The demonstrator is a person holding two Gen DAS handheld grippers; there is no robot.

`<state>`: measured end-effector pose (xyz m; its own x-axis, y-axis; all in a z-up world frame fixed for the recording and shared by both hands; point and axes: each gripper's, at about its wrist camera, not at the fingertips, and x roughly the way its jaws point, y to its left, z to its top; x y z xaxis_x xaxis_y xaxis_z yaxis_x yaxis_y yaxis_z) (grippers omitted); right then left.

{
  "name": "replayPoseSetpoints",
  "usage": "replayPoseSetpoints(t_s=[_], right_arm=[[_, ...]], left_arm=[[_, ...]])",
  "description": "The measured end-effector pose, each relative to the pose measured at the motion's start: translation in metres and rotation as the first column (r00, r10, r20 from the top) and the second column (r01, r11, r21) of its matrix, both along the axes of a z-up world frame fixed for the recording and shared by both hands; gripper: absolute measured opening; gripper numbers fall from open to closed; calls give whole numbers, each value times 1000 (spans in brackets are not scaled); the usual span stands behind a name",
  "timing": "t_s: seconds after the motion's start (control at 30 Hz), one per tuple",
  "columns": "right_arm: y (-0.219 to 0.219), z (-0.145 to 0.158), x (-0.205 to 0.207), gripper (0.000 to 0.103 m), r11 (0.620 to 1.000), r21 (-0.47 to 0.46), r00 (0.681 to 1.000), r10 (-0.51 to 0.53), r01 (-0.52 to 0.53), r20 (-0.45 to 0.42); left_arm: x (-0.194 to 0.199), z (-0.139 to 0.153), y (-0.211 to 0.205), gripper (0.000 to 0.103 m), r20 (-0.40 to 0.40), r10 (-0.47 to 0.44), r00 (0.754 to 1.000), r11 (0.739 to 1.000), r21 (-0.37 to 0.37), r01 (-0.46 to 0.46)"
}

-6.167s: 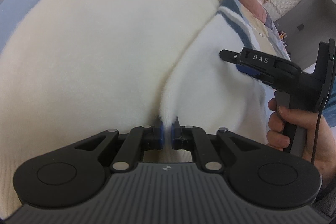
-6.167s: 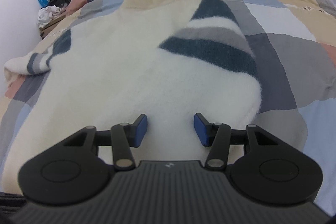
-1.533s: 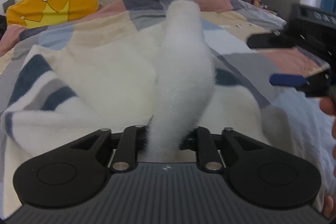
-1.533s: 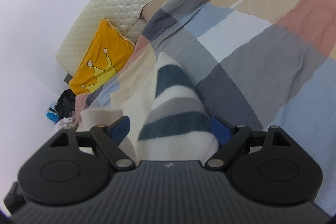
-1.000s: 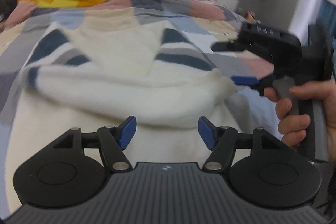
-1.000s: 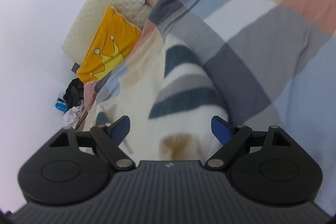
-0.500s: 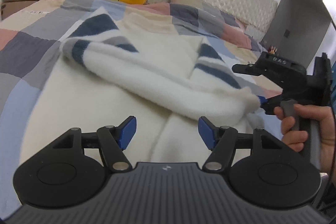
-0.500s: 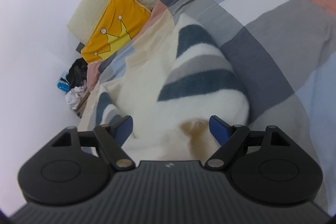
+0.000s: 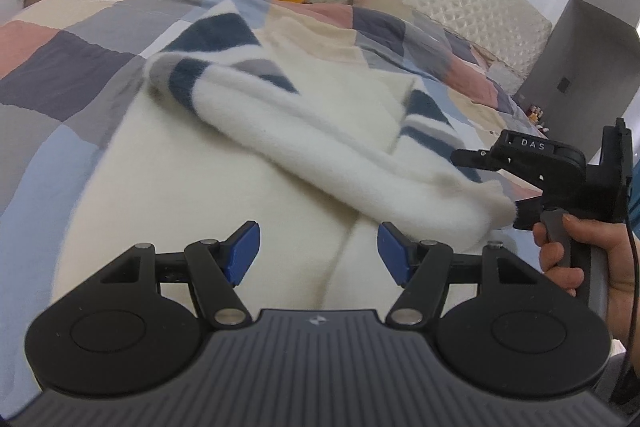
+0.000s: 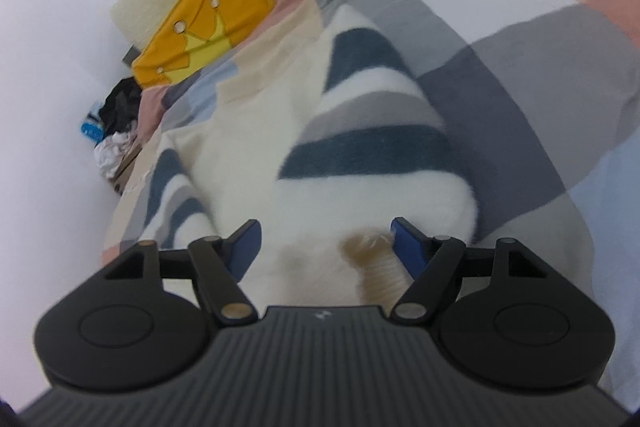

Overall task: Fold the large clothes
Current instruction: 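Move the right gripper to the sweater's other side edge and close on it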

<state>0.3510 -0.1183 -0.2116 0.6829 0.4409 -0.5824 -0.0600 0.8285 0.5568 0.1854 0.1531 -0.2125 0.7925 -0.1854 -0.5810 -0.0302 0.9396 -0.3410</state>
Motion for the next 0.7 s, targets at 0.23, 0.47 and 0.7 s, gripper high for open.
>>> replayPoseSetpoints(t_s=[0.23,0.47,0.7], right_arm=[[2,9,-18,32,997,-72,999,-7,11,46],[10,44,-64,21,989,-40,962,146,-140,230],[39,56,-103,20,940,-101,900,341,-326,270]], left_arm=[[-4,0,5,70,10,43,999,999,-20,-43],[-8,6,9,70,45,71,996,997,-21,-70],[-18,13,22,70,62,137,989,990,-45,-135]])
